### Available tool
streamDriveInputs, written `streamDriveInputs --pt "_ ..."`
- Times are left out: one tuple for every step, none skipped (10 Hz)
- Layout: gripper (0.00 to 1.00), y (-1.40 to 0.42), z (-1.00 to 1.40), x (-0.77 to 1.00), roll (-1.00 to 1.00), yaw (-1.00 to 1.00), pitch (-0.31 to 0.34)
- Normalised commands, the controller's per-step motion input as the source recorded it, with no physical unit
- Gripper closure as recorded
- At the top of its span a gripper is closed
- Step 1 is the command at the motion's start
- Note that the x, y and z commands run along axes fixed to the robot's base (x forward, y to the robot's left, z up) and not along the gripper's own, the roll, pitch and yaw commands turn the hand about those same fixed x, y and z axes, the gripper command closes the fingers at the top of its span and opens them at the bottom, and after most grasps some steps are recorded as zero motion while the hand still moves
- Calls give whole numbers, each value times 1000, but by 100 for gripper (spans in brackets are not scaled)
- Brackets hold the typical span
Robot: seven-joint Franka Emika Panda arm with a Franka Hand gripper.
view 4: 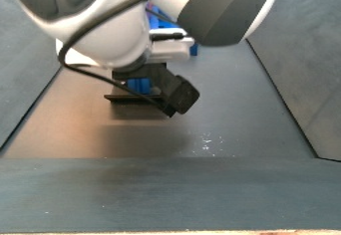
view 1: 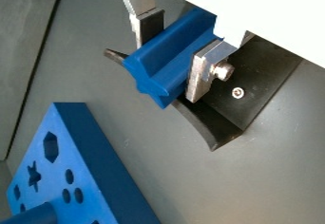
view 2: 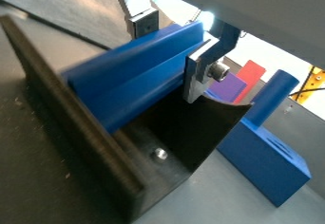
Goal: Pick up the star object. Move up. Place the star object on the fixture. Regrasp the star object. Move to above the board. Insert the star object.
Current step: Place the star object on the fixture, then regrasp the star object.
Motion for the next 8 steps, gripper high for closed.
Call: streamDriveInputs --pt "100 79 -261 87 -158 -140 -41" --pt "100 92 -249 85 -142 -127 -57" --pt "100 92 -248 85 -141 -101 -58" --pt "0 0 0 0 0 0 0" --pt "0 0 1000 0 53 66 -5" --pt "0 1 1000 -3 54 70 -2" --pt "0 1 1000 -34 60 63 31" --pt "0 -1 1000 -33 61 59 48"
